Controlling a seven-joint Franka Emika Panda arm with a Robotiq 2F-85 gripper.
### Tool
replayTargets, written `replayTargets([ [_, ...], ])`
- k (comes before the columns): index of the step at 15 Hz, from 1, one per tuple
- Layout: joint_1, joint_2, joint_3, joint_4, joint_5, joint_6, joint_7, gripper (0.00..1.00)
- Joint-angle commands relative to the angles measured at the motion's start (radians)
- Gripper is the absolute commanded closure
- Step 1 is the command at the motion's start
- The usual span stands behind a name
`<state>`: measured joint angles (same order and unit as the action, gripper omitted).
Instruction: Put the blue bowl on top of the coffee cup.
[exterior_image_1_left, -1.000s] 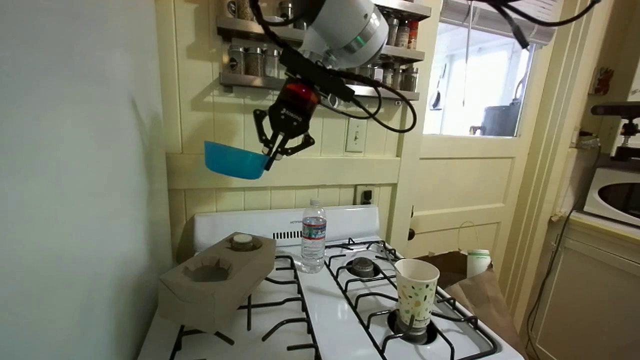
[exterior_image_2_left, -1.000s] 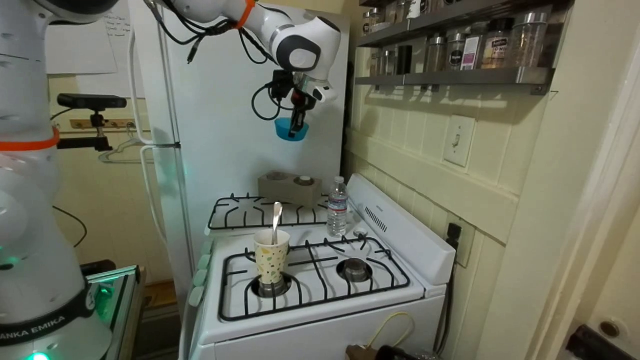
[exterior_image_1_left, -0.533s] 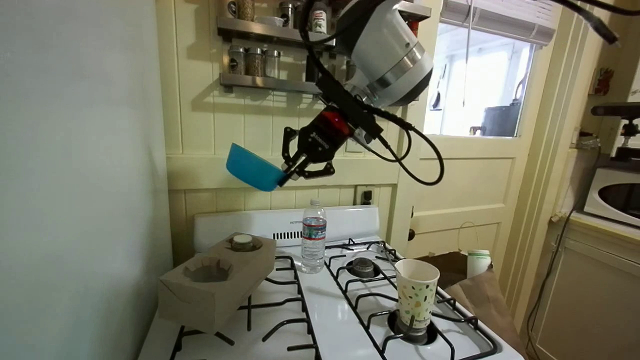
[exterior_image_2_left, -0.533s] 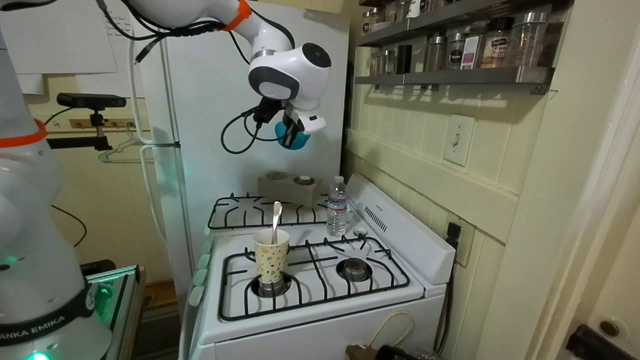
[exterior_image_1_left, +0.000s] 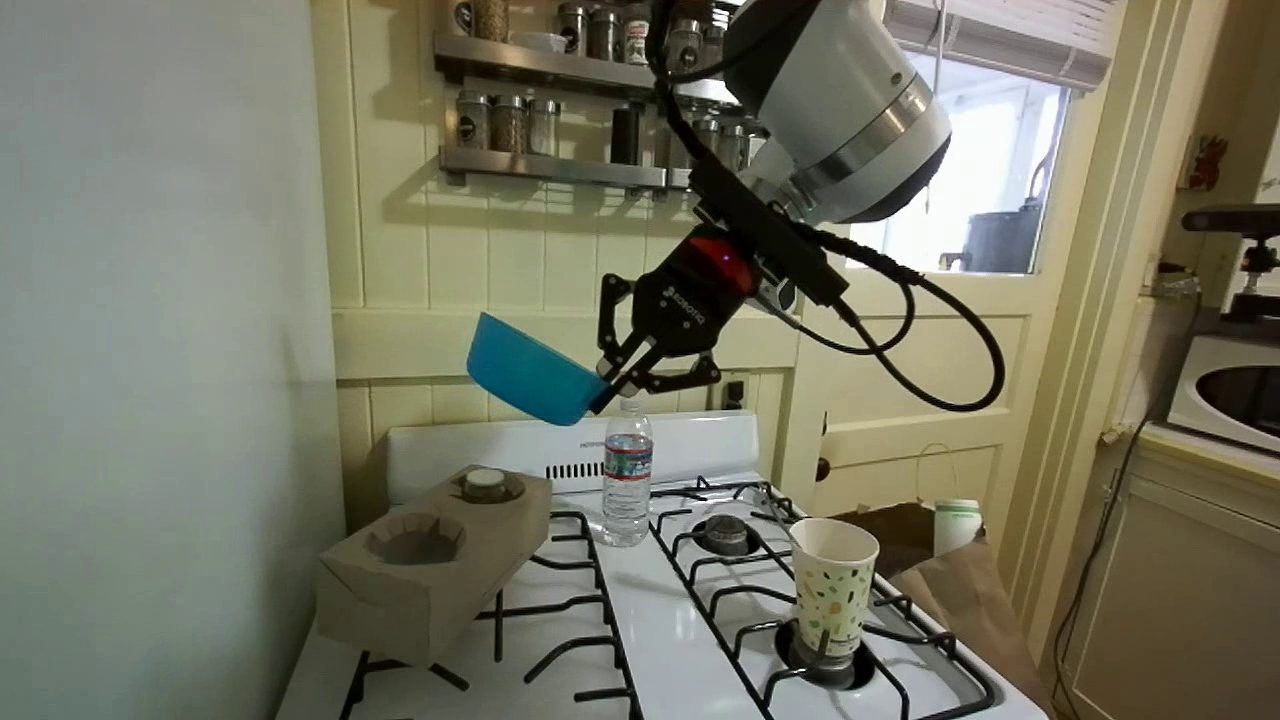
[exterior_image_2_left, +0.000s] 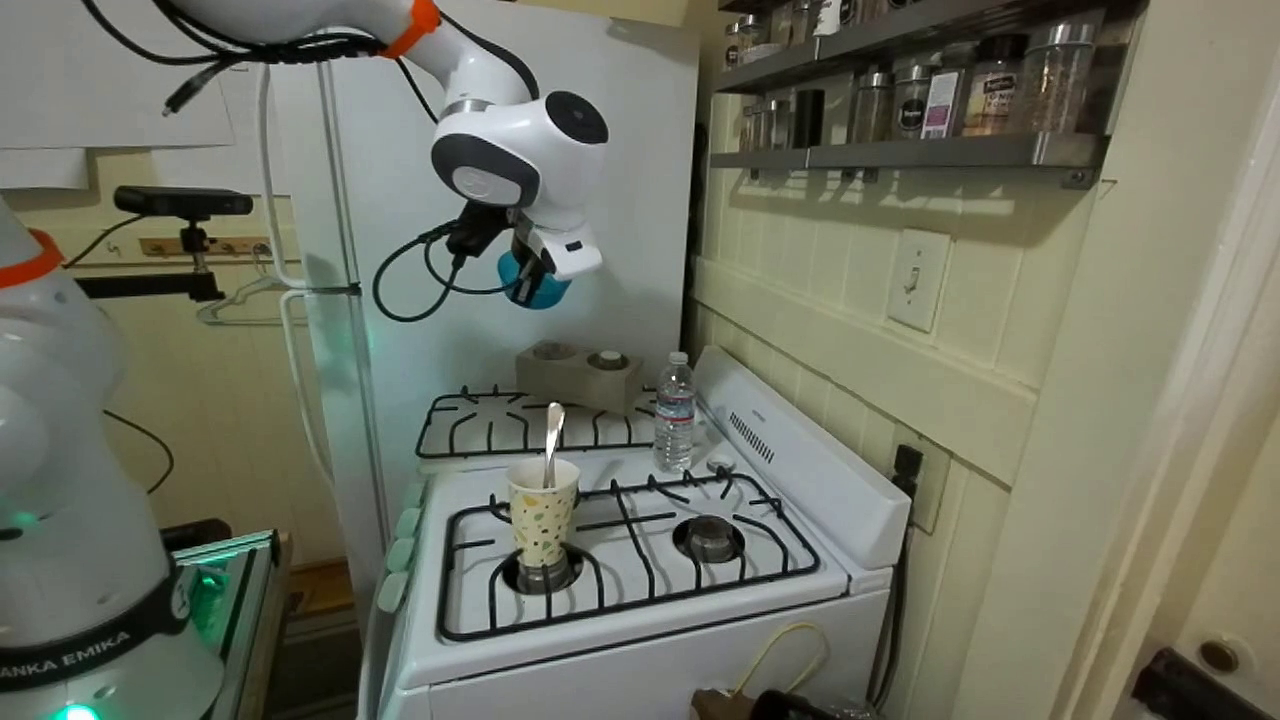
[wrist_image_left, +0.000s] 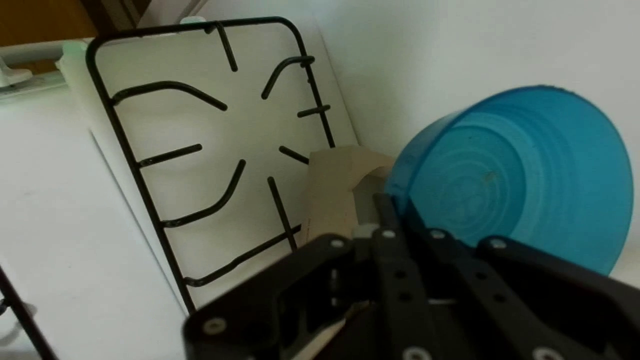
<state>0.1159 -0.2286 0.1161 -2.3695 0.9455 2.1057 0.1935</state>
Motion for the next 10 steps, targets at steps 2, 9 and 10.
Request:
replayTargets([
  [2,-0.006,-0.016,0.004,-0.011,0.0,-0.003,0.002,0.99],
  [9,-0.045,-0.081,-0.091,-0.199,0.17,-0.177,-0.052,0.99],
  [10,-0.059,-0.093,-0.103,-0.249,0.187,-0.192,-0.051,0.99],
])
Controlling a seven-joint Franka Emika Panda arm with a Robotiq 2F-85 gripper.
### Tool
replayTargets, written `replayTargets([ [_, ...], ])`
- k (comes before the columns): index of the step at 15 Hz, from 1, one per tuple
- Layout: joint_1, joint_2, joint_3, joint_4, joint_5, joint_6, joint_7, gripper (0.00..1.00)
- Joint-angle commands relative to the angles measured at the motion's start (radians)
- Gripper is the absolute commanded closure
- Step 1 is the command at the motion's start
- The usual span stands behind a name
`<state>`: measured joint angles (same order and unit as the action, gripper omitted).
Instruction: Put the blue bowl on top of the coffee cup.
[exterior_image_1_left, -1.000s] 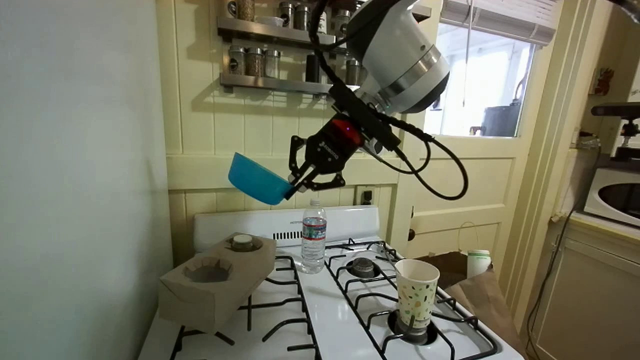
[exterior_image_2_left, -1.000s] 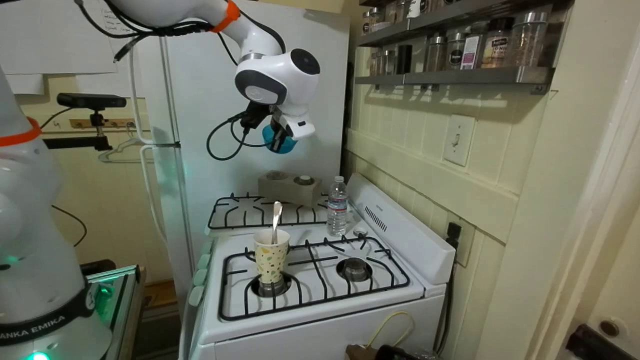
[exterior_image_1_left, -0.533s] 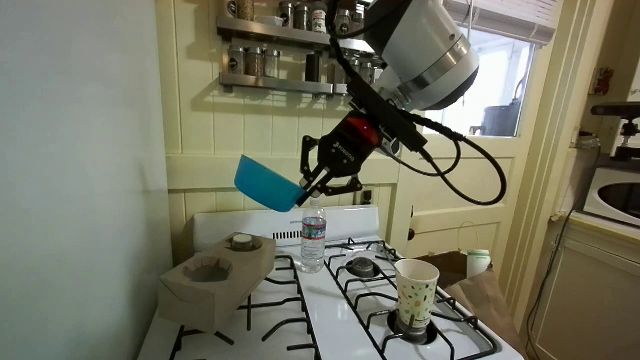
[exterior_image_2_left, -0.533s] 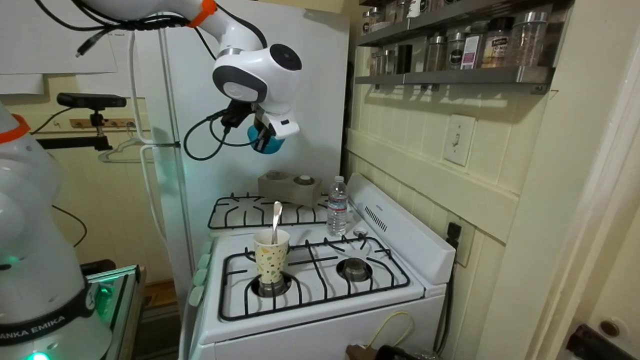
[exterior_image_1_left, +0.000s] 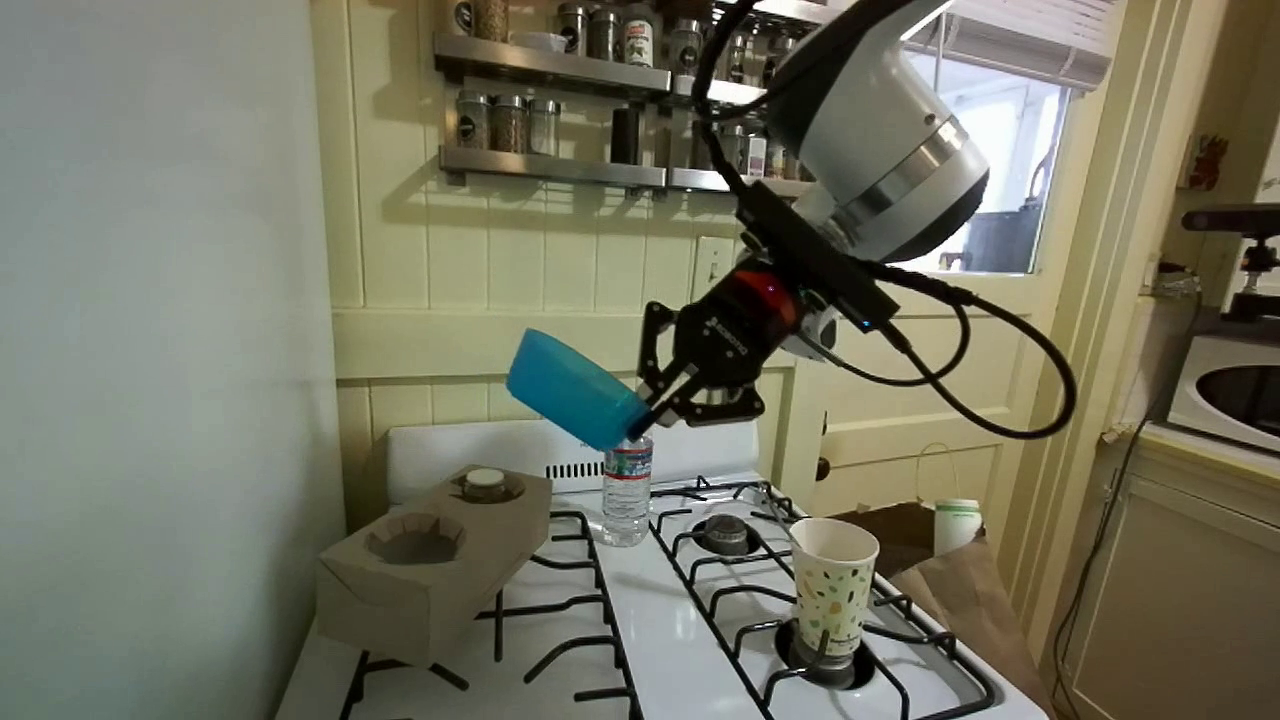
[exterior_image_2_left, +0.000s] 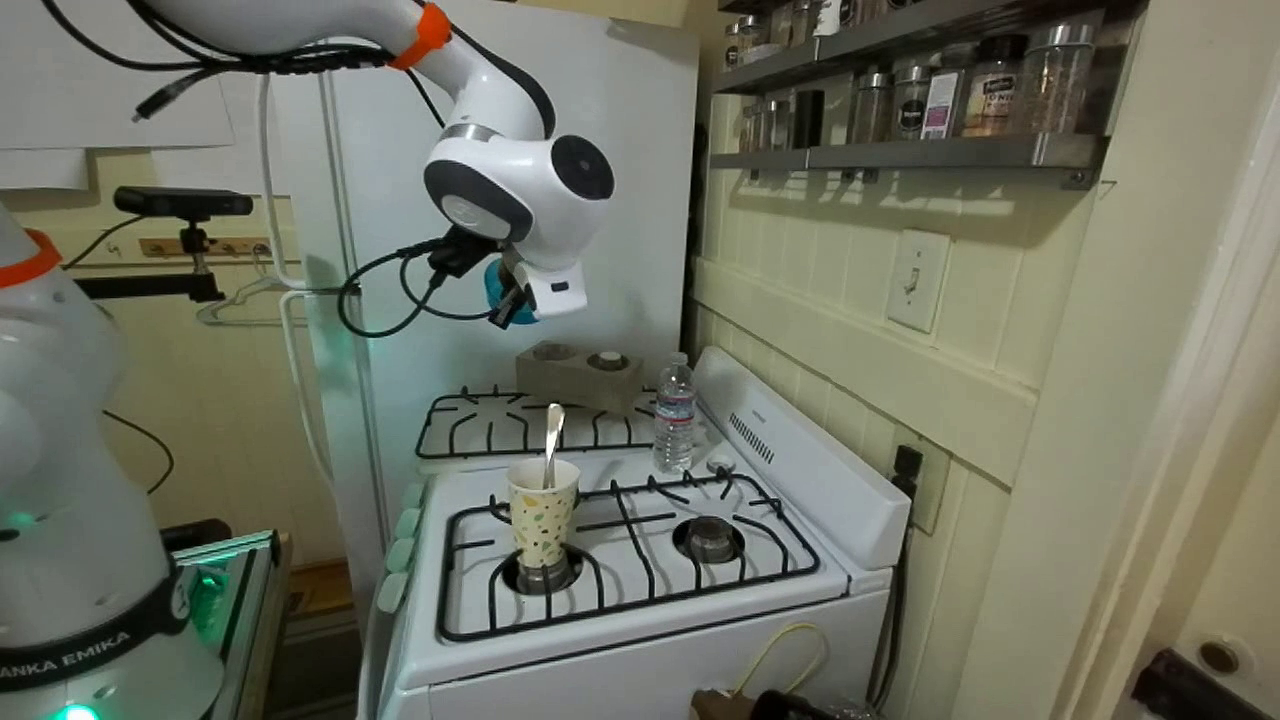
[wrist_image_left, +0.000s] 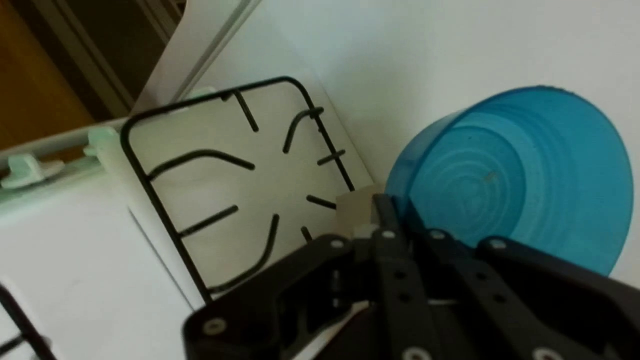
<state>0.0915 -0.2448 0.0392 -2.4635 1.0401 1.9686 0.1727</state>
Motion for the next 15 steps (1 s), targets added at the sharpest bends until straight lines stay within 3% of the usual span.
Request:
replayTargets([
  [1,-0.053,-0.112,-0.035,-0.224,0.099,-0.051,-0.011,0.99],
  [5,-0.123,-0.189,-0.081,-0.427,0.136,-0.03,0.0,0.99],
  [6,-0.145,-0.054,-0.108,-0.292,0.134,-0.044,0.002,0.99],
  [7,-0.129,-0.083,-0.08,-0.315,0.079,-0.056,-0.008,0.99],
  [11,-0.143,-0.055,-0.087,-0.281,0.078,-0.082,-0.023,0.99],
  [15,-0.197,-0.014,-0.164,-0.278,0.111,-0.209,-0.059,0.99],
])
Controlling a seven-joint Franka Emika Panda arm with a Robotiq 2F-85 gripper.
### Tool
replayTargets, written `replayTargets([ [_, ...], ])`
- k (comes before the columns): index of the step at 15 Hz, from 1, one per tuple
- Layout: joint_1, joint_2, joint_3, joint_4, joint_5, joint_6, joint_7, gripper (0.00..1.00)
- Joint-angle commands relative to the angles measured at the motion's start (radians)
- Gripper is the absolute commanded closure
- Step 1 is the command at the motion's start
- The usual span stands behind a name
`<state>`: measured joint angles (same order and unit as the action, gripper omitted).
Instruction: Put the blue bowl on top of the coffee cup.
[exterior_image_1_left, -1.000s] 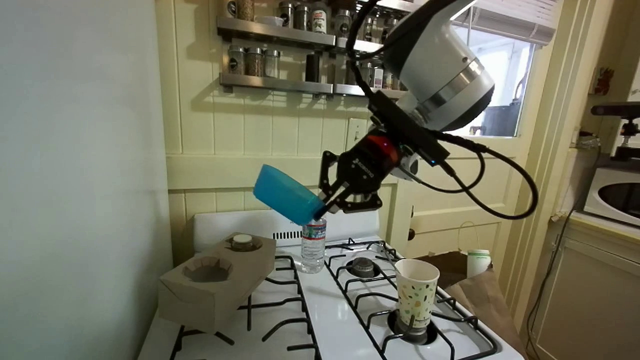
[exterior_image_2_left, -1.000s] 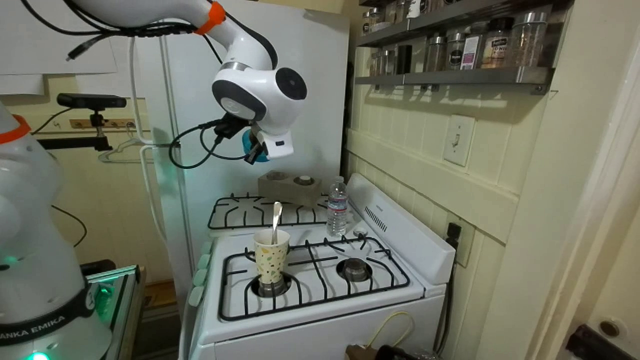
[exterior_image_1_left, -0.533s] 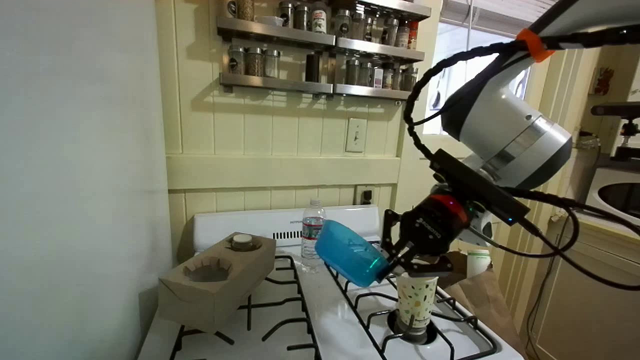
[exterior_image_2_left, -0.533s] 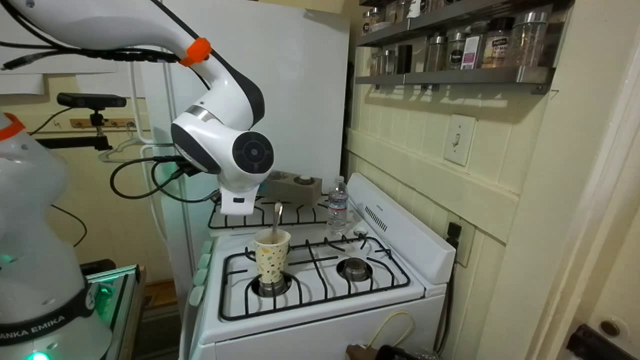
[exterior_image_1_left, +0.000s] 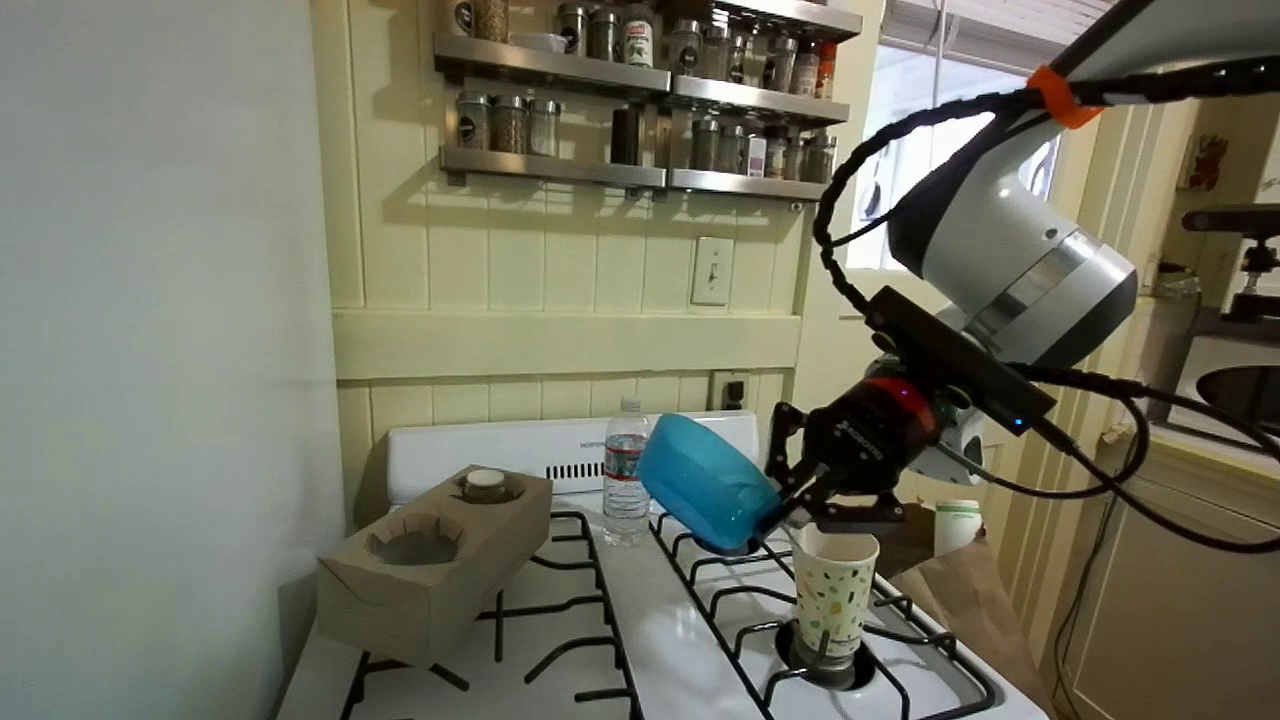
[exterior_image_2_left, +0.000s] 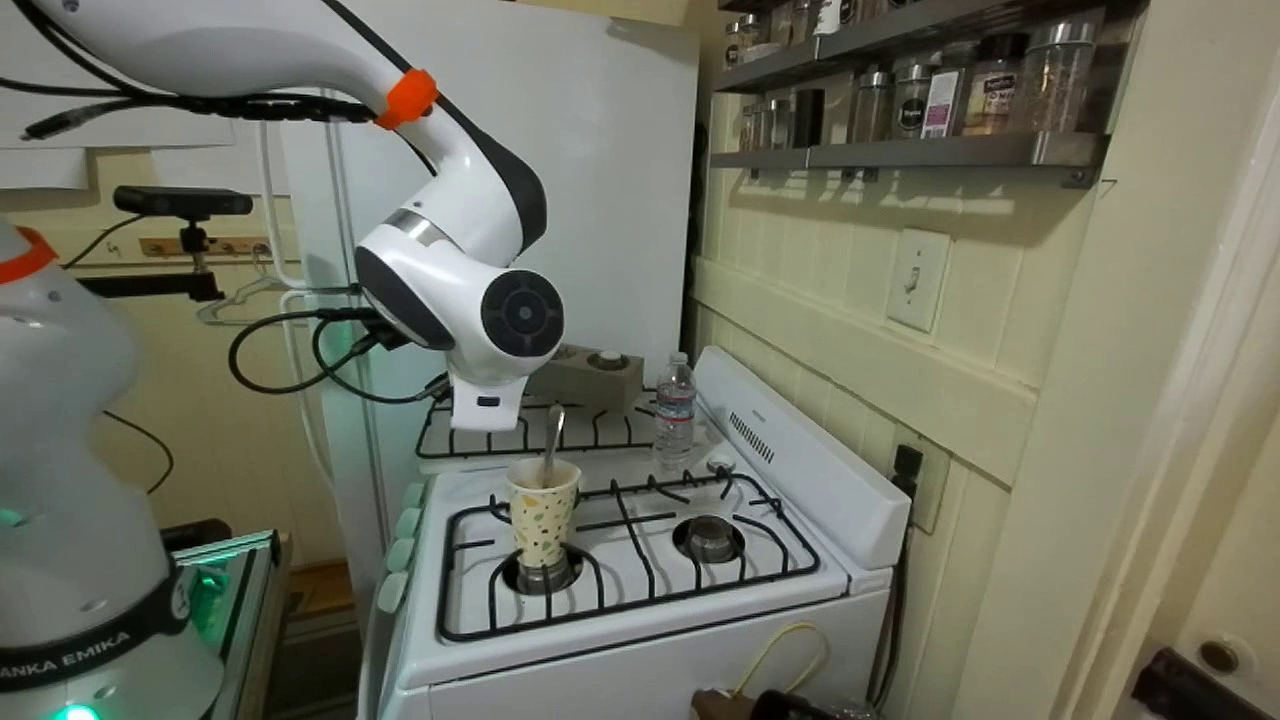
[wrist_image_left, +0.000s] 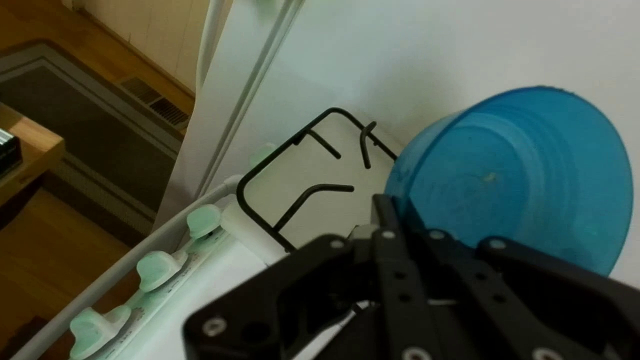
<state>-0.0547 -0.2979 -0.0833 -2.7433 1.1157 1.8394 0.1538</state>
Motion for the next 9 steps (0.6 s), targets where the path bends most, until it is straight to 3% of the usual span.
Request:
replayTargets([
  [1,-0.067,0.048,-0.056,0.002,0.037,-0.097,-0.046,0.99],
  [5,-0.139,0.113,-0.143,0.001,0.061,-0.244,-0.139,0.99],
  [9,-0.155,0.26,-0.166,0.054,0.038,-0.435,-0.246,0.99],
])
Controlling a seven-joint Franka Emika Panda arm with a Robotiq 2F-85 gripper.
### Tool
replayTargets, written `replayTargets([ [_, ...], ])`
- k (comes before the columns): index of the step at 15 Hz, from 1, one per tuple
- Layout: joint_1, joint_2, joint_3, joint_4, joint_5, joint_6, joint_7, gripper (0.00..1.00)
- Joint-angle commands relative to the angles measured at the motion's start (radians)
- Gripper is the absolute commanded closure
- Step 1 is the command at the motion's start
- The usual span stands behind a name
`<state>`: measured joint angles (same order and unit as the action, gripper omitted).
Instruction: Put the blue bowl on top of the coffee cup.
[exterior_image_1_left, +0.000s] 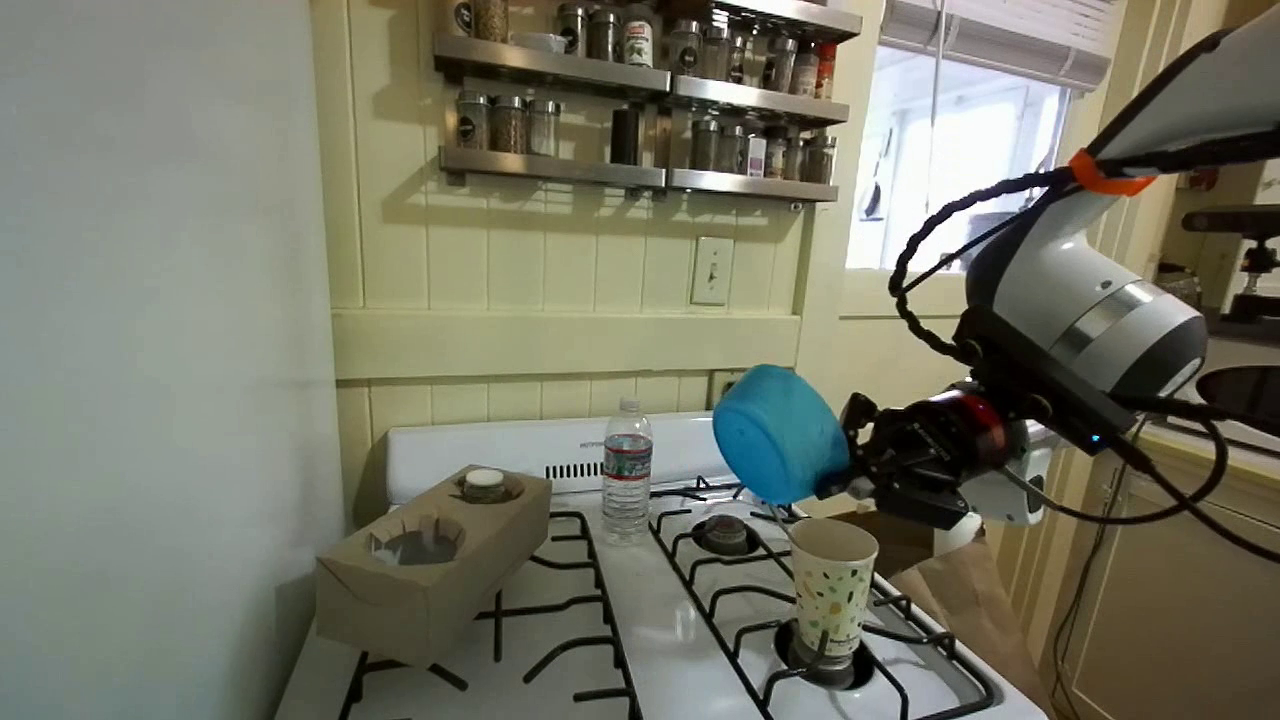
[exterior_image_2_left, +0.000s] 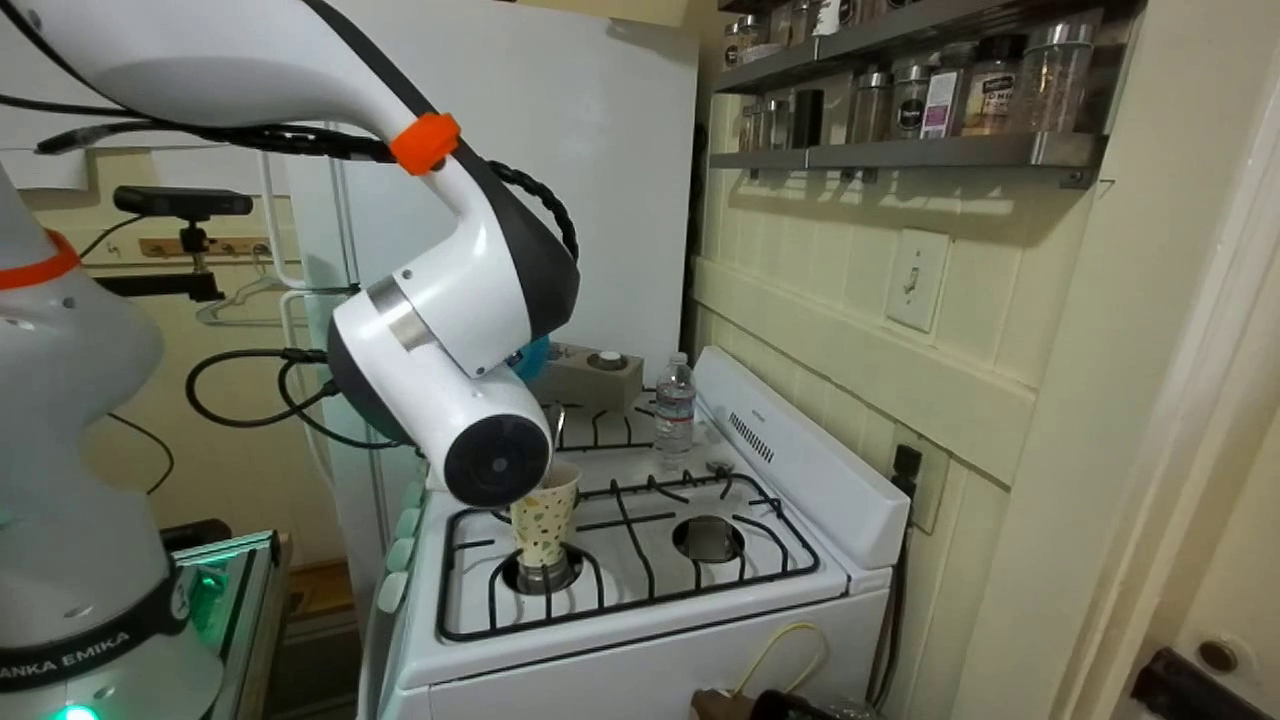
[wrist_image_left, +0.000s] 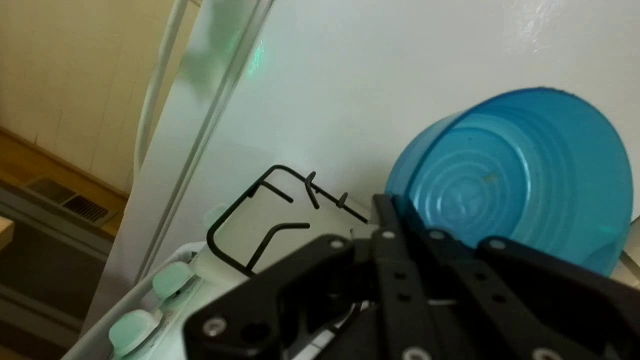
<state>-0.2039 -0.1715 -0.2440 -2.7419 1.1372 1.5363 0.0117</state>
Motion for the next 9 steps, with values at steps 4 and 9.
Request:
replayTargets([
  [4,-0.039,0.322,-0.027,0.111,-0.032,-0.305,-0.235,0.99],
  [9,-0.078,0.405,-0.061,0.12,-0.038,-0.32,-0.231,0.99],
])
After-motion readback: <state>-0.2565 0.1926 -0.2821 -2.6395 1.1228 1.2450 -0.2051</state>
